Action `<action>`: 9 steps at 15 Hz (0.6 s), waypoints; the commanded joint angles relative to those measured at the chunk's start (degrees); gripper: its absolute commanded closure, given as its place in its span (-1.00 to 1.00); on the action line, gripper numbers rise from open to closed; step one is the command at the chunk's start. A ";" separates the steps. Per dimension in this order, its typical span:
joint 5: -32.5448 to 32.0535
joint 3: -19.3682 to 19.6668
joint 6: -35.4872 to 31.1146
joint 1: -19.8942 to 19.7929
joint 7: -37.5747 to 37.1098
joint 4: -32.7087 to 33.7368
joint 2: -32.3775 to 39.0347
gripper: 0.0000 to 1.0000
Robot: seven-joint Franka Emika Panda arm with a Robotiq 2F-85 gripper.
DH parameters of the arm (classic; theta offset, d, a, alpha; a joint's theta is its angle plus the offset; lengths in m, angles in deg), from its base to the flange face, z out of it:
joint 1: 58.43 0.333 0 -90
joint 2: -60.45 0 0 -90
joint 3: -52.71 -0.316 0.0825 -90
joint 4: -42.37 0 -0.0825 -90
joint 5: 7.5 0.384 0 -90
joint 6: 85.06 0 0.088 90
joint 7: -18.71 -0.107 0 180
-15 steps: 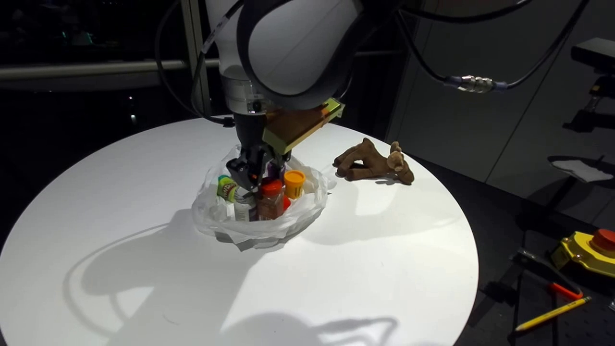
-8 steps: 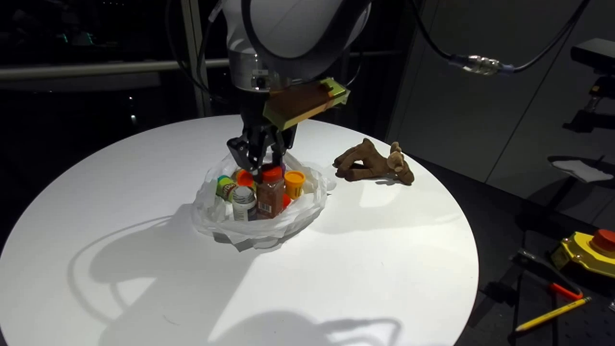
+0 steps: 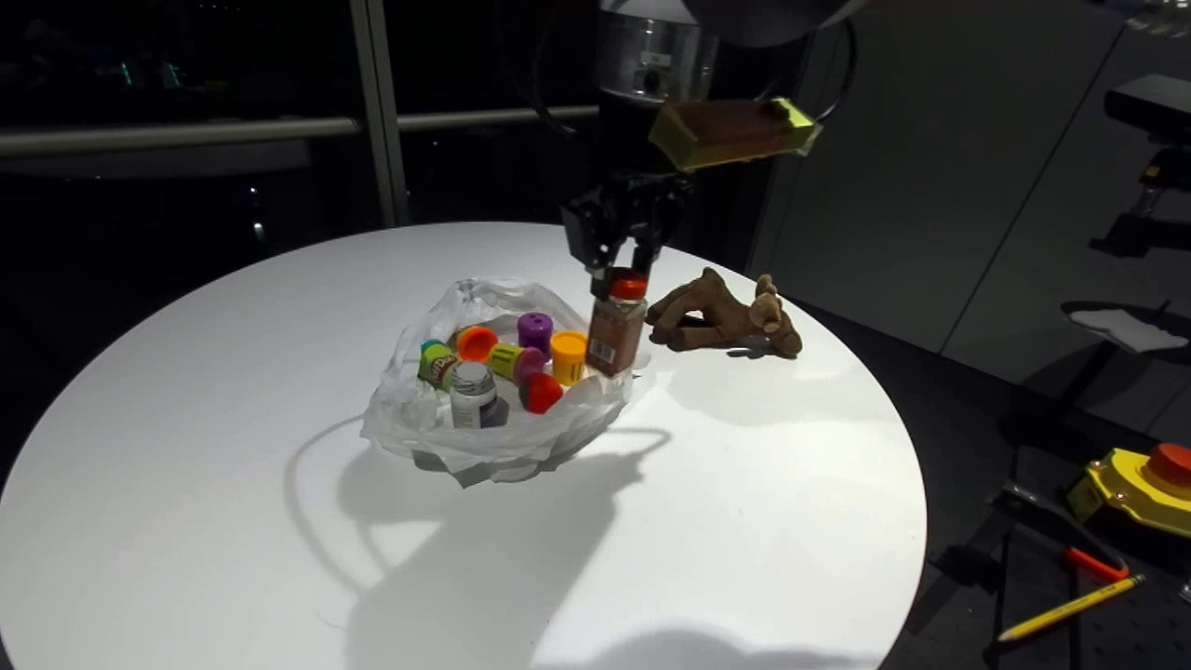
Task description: Pick up the objects from the plastic bag and put them on the table.
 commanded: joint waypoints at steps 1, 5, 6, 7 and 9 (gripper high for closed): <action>3.09 1.47 -5.79 -4.04 -0.71 -11.05 -6.19 0.50; 2.97 4.93 -11.56 -7.77 -2.87 -16.03 -4.85 0.50; 2.21 5.87 -12.52 -8.07 -3.98 -16.82 -4.50 0.50; 0.83 7.16 -13.73 -8.13 -5.56 -17.16 -3.66 0.50; -1.35 9.10 -14.58 -7.55 -8.44 -17.93 -3.20 0.50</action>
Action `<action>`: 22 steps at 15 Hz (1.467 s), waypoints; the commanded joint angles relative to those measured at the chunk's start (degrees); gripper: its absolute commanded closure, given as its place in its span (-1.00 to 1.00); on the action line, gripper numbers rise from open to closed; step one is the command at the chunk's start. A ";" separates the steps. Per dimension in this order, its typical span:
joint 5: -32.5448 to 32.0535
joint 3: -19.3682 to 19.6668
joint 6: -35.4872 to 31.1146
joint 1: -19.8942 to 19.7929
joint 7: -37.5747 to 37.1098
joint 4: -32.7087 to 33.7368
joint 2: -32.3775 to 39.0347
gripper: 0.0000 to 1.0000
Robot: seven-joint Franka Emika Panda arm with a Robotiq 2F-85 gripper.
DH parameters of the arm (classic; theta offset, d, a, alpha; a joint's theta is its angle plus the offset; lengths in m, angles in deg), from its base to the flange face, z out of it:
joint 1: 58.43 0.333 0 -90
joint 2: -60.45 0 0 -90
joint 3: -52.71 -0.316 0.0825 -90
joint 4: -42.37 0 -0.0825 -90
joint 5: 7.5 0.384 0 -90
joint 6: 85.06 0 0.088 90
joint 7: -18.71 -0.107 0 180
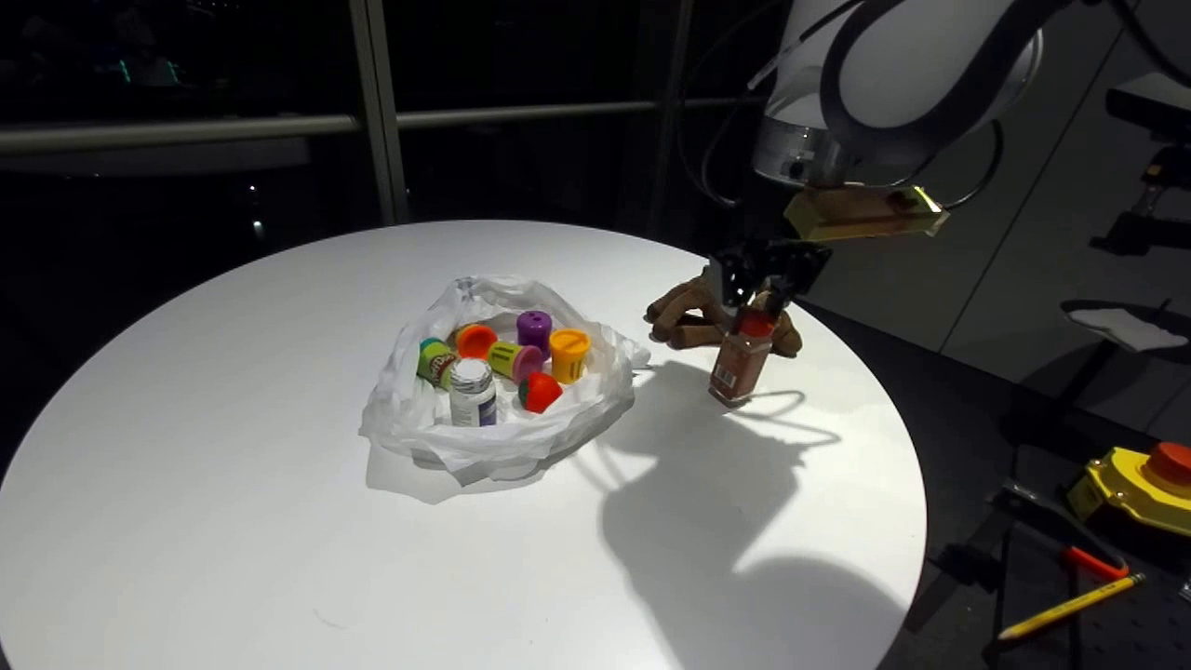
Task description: Pick up the objects from the plastic bag and put them on the table.
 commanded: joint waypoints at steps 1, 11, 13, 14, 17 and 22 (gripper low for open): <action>-4.18 2.85 -2.88 1.15 -6.55 -1.53 0.07 0.50; -9.85 0.76 -0.93 5.45 -16.93 0.80 -5.20 -1.00; -6.31 -2.60 -1.20 5.82 -14.73 3.57 -4.75 -1.00; -2.33 -4.74 -1.38 5.62 -12.78 5.81 -3.19 -1.00; 3.25 -8.52 -1.08 6.47 -12.04 11.36 1.41 -1.00; 3.41 -8.73 1.02 9.56 -14.94 20.23 10.80 -1.00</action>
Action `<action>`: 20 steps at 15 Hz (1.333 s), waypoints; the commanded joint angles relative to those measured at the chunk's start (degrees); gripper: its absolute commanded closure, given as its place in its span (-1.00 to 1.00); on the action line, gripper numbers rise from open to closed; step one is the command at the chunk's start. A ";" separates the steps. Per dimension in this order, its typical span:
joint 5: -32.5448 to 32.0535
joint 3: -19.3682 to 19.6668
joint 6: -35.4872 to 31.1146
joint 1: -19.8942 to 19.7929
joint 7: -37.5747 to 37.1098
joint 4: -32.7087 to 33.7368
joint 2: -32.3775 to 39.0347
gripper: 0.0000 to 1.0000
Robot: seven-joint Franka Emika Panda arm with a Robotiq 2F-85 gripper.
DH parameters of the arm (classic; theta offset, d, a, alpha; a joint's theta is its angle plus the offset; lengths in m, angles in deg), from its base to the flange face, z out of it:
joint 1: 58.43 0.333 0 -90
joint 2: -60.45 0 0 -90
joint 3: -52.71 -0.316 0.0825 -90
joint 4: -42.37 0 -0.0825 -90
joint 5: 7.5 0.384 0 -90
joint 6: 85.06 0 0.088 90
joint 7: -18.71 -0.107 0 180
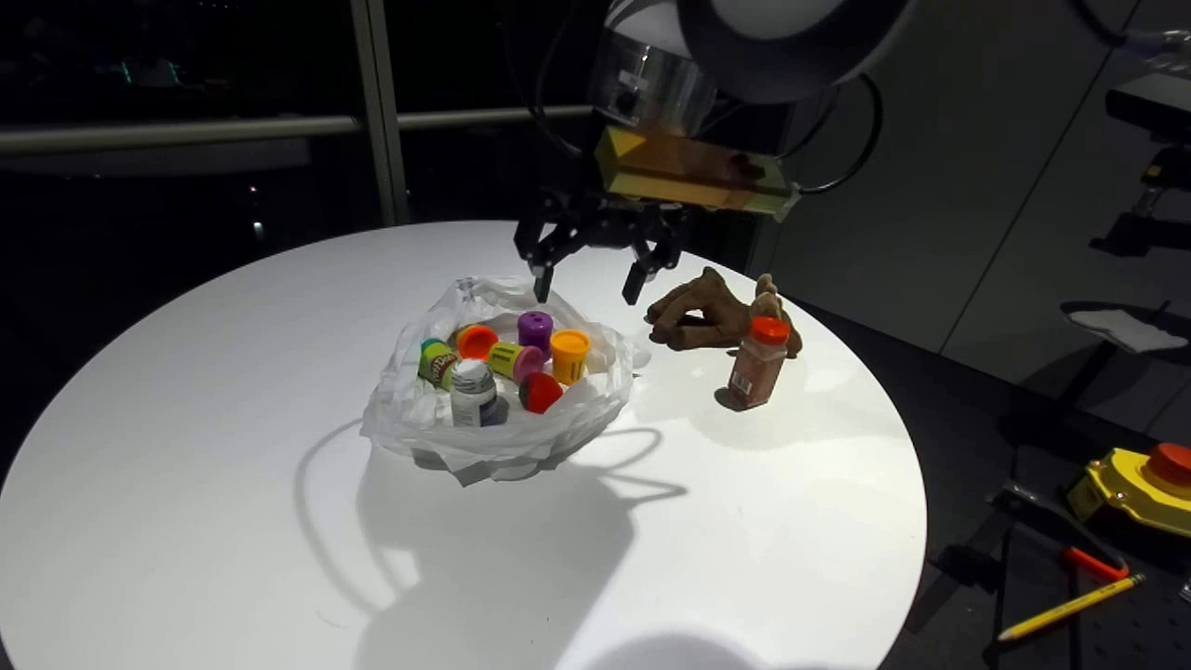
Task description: Pick up the objects from the plastic bag and put them on the table.
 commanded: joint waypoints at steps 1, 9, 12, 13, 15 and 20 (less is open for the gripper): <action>0.72 1.42 3.03 1.91 -1.16 8.62 7.47 -1.00; 1.67 4.41 11.24 2.49 -1.84 19.99 16.72 -1.00; 2.40 4.58 14.06 2.05 -2.14 23.62 19.57 -1.00; 2.29 5.06 14.66 2.22 -2.87 24.63 20.35 -1.00; 2.39 5.68 15.31 2.08 -3.69 26.57 21.98 -1.00; 3.72 6.07 16.50 0.93 -4.52 29.54 24.55 -1.00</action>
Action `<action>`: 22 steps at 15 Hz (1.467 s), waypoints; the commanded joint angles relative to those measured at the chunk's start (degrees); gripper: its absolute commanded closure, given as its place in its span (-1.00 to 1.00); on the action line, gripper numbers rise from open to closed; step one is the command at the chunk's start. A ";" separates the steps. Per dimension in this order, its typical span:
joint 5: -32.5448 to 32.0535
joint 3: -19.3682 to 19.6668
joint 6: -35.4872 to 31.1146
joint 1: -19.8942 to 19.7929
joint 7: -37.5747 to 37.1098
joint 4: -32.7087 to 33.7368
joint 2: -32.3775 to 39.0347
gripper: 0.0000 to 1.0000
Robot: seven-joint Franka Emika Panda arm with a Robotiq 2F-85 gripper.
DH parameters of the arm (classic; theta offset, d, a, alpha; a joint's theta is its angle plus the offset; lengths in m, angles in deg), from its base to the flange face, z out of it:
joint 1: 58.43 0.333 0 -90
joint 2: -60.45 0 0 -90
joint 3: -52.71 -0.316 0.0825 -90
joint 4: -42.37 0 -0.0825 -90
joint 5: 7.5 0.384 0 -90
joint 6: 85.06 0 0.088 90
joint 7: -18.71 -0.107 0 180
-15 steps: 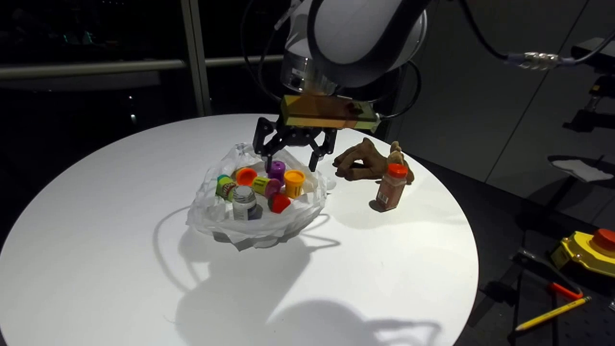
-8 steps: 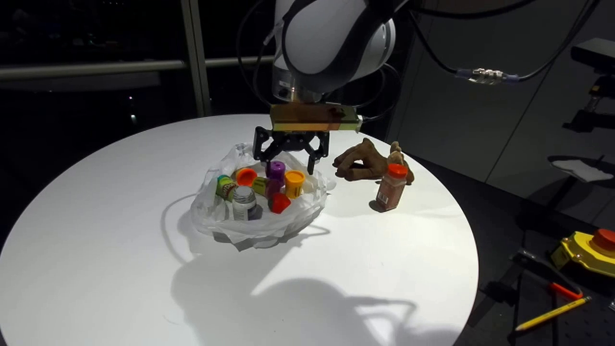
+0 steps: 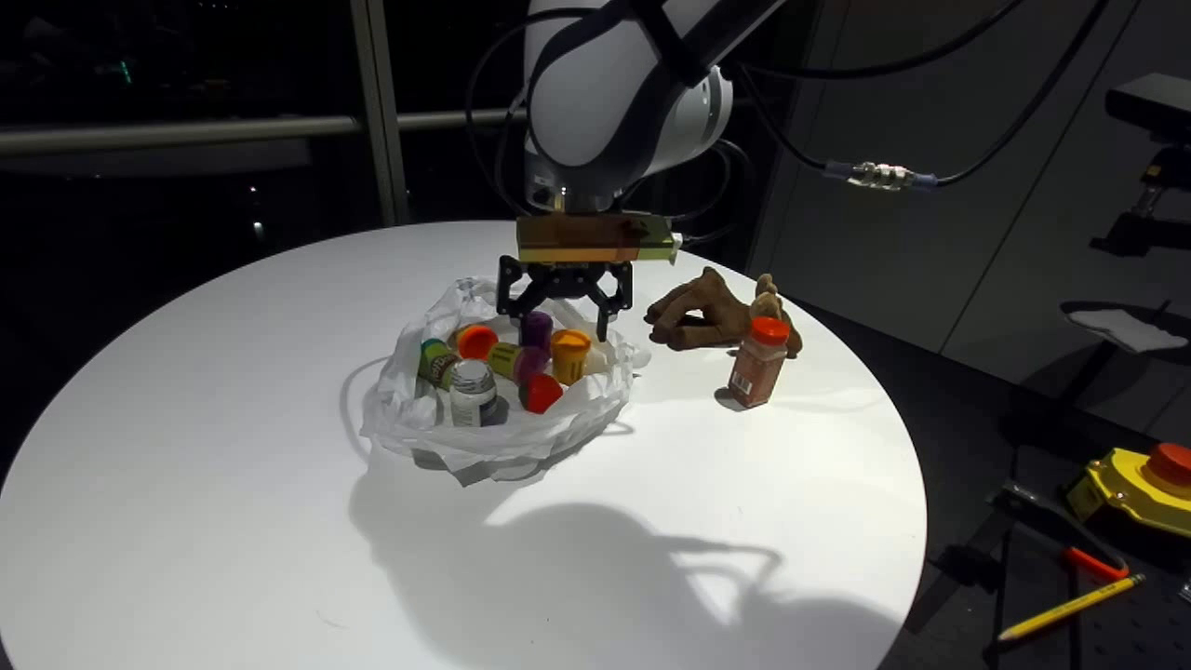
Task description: Pick up the objects from the plastic bag and put them on the table.
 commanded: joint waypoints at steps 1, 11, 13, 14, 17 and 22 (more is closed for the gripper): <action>2.79 -0.44 3.00 -1.02 -0.27 4.51 2.51 -1.00; 4.94 -0.02 4.71 -1.10 -1.54 7.05 4.14 0.17; 4.96 0.17 4.64 -1.11 -2.25 6.74 3.71 0.39; 4.83 0.31 4.95 -1.12 -2.57 6.85 3.69 0.42; 4.57 0.68 5.93 -1.25 -3.51 6.86 4.15 0.48; 5.30 -0.37 3.60 -1.38 -2.85 1.92 -0.43 0.48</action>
